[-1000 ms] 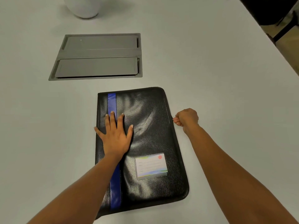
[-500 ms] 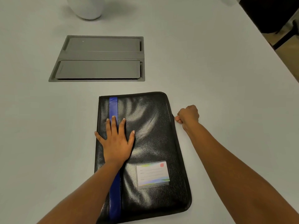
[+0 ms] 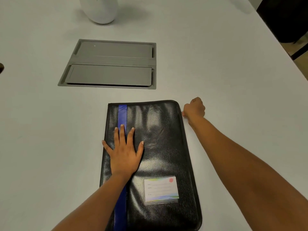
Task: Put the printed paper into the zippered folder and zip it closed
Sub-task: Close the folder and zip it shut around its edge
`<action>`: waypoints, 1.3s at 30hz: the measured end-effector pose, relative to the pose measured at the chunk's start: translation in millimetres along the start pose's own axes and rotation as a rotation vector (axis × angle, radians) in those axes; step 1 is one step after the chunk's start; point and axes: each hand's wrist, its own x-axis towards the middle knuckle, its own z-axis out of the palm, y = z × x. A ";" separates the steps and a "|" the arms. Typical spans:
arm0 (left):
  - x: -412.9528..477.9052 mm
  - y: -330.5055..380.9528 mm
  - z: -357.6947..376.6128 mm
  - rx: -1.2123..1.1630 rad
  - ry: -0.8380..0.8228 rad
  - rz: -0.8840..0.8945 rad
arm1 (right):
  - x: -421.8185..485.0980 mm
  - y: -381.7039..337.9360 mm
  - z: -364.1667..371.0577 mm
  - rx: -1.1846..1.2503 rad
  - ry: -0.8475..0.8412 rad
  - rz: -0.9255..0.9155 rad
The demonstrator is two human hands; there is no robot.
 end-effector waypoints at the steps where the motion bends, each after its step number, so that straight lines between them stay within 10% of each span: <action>1: 0.1 0.0 0.2 0.001 0.001 -0.002 | 2.3 -2.9 1.5 -0.008 0.001 -0.009; 16: 0.9 0.7 0.1 -0.001 0.020 -0.011 | -3.1 5.5 10.4 -0.220 -0.004 -0.239; 39: 45.4 -19.5 -13.7 -0.018 0.053 -0.179 | 14.0 -5.0 9.5 -0.069 0.018 0.007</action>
